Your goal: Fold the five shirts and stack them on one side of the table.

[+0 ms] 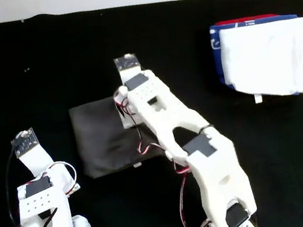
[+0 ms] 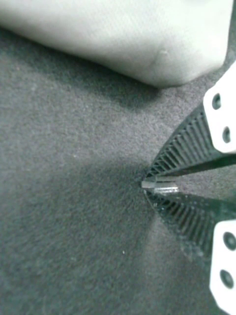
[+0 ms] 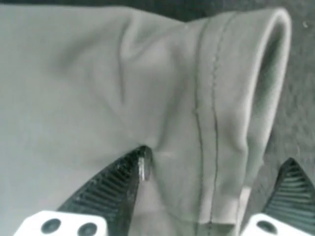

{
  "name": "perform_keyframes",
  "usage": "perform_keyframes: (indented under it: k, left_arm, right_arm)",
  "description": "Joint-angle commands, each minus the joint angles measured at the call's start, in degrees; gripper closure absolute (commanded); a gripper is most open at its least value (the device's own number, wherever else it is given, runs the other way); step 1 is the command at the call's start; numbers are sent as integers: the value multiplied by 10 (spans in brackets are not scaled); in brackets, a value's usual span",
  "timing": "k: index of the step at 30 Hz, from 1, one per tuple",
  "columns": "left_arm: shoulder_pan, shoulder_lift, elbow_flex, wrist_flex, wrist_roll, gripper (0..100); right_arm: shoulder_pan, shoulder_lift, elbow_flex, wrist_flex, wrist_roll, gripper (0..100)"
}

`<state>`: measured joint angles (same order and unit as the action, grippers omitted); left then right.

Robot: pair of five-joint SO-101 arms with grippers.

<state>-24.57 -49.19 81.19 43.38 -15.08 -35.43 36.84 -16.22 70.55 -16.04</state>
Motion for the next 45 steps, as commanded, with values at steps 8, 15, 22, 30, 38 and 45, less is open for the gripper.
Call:
perform_keyframes:
  k: [8, 15, 22, 30, 38, 45]
  left_arm:
    - [-4, -4, 1, -13, -2, 992]
    - [-4, -4, 1, -13, -2, 992]
    - [-4, -4, 1, -13, -2, 992]
    - [-4, -4, 1, -13, -2, 992]
    - [-4, -4, 1, -13, -2, 992]
    - [-4, -4, 1, -13, -2, 992]
  right_arm:
    - [32, 125, -158, 94, 17, 994]
    - [65, 115, -264, 192, 57, 993]
    - [153, 33, -399, 306, 134, 993]
    - [277, -111, -395, 305, 255, 993]
    - [366, -210, -422, 277, 311, 993]
    - [453, -212, -449, 251, 347, 993]
